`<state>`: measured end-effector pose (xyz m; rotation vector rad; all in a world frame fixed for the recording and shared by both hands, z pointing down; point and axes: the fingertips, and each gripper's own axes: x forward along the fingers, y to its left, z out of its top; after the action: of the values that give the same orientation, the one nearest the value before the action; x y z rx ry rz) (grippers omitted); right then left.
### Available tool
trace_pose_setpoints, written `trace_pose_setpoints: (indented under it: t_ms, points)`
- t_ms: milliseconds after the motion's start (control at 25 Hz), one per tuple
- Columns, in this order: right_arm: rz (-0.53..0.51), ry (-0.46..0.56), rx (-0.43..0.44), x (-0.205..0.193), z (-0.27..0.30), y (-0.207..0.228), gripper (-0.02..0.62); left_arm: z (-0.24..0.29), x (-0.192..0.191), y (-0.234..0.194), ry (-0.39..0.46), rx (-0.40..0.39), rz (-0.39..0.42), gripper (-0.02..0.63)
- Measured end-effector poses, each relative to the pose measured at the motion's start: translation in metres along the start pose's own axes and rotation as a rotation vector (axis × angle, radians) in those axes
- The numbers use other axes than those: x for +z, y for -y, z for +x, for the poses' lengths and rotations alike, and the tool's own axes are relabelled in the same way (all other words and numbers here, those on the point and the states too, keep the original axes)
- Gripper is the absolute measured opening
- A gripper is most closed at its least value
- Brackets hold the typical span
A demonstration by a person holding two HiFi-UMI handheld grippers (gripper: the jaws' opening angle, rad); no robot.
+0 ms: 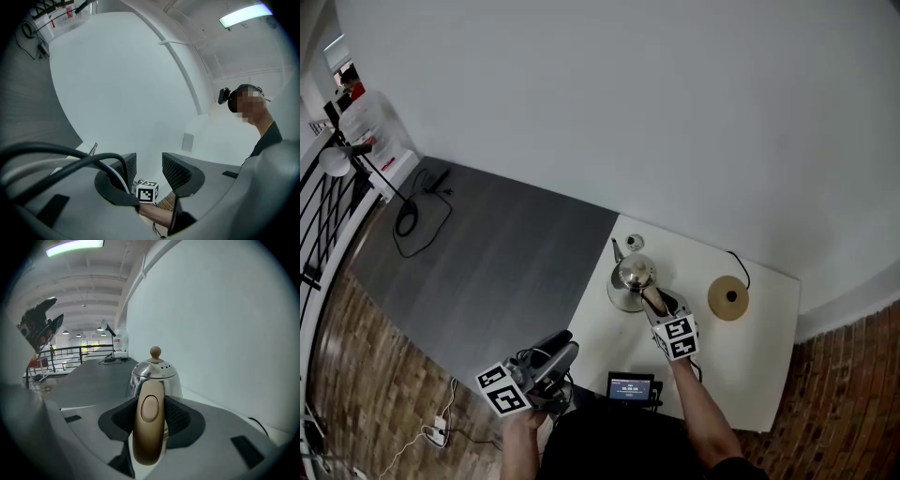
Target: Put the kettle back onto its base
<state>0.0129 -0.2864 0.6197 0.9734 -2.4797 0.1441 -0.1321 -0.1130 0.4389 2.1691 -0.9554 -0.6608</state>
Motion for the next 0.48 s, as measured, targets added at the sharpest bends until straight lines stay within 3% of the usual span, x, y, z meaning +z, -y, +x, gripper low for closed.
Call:
trace_pose_setpoints:
  t_ms: [480]
  points:
    - [0.103, 0.142, -0.025, 0.015, -0.016, 0.007, 0.156, 0.006, -0.003, 0.006, -0.027, 0.001, 0.014, 0.17]
